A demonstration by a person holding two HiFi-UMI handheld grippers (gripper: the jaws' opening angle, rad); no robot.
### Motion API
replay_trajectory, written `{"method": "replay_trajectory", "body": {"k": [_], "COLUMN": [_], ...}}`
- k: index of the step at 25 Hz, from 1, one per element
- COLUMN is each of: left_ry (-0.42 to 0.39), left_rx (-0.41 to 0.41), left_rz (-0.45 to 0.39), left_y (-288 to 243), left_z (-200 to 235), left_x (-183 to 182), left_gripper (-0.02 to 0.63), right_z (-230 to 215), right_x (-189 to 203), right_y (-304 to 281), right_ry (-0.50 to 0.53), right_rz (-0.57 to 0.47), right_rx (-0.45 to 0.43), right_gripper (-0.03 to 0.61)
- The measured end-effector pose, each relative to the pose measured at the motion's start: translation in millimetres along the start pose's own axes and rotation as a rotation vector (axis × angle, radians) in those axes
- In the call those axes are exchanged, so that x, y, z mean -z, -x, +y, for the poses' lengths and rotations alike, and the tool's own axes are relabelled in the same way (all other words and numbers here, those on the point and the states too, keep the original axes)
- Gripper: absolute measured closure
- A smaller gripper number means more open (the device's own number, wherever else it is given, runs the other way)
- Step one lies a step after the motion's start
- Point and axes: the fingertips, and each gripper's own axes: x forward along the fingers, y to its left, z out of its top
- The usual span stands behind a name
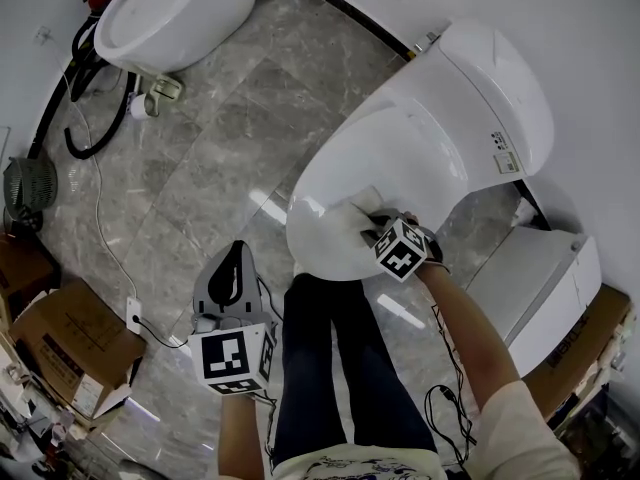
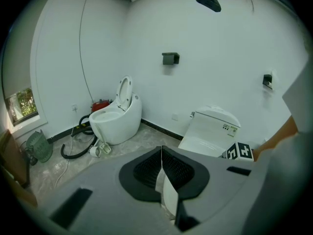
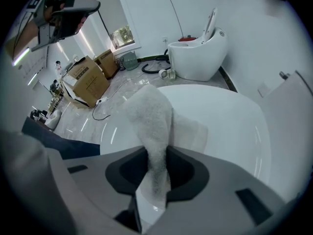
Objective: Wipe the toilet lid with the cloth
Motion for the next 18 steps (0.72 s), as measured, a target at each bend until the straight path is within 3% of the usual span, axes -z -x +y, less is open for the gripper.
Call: {"method": "replay_trajectory", "body": {"k": [9,18], "left_ry": [-0.014,-0.026], "left_rx": [0.009,0.02], "left_rz": [0.007,0.023], "left_y": [-10.1,-19.6], "left_z": [-16.4,-27.9], "left_x": [-3.8,-5.9], "left_gripper": [0.603,0.603], "right_z": [-59.4,-108.6], "right_x": [20.6,35.7], "right_y": [21.0,38.3], "right_ry": [-0.086,-0.103], "right_rz": [-0.037,-0.04], "right_rx": [0.072,0.157], "right_gripper": [0.486,0.486]}}
